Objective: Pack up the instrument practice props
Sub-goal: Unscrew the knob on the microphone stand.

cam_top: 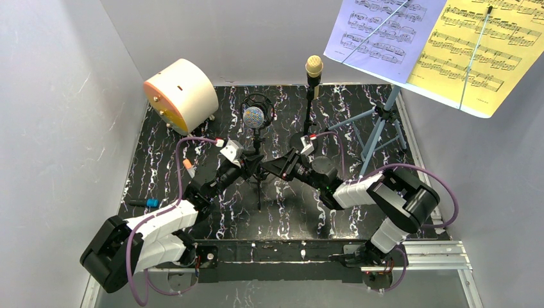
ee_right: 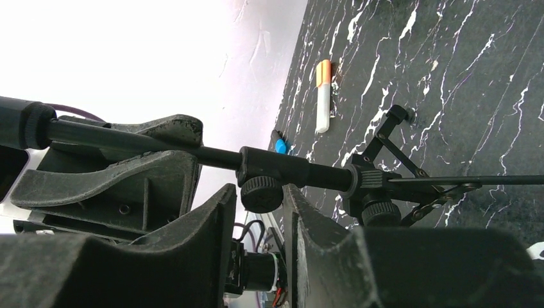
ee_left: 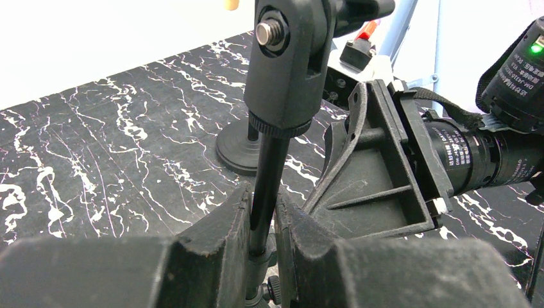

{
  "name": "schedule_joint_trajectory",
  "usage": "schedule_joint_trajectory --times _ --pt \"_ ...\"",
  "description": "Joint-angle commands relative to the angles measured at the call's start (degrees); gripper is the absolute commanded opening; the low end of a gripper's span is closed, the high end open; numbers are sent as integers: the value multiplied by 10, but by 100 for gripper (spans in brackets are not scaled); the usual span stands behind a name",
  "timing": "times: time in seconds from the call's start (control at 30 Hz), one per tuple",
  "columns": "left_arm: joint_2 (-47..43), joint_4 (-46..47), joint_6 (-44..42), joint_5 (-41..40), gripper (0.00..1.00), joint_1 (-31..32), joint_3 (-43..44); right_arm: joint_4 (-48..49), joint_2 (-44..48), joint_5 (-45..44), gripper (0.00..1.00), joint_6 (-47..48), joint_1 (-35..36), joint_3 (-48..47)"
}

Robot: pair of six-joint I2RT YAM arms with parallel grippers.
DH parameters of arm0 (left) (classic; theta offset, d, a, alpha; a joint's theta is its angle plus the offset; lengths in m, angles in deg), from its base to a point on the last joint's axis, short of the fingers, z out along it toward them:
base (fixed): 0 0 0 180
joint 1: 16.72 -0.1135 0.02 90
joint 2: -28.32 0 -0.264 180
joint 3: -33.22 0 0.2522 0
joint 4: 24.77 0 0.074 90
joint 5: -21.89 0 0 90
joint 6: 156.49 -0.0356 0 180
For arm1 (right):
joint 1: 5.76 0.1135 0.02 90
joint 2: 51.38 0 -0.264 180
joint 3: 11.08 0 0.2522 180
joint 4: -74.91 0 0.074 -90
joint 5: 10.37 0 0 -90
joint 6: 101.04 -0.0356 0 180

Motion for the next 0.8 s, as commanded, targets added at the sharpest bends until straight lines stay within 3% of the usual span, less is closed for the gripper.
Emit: schedule_joint_trajectory --times 0.0,0.1,0.3,0.53,0.77 --pt "12 -100 7 22 0 7 -14 67 -9 6 39 -13 -2 -9" --pt "12 -100 7 23 0 8 -14 74 -17 14 32 -17 -4 -14" --pt "11 -101 6 24 0 7 -14 98 -26 41 1 23 -10 -14" --pt "11 -102 6 26 0 7 -13 89 -15 90 1 142 -17 -27" --pt "10 -102 7 28 0 7 -12 -22 13 156 1 349 -17 -71"
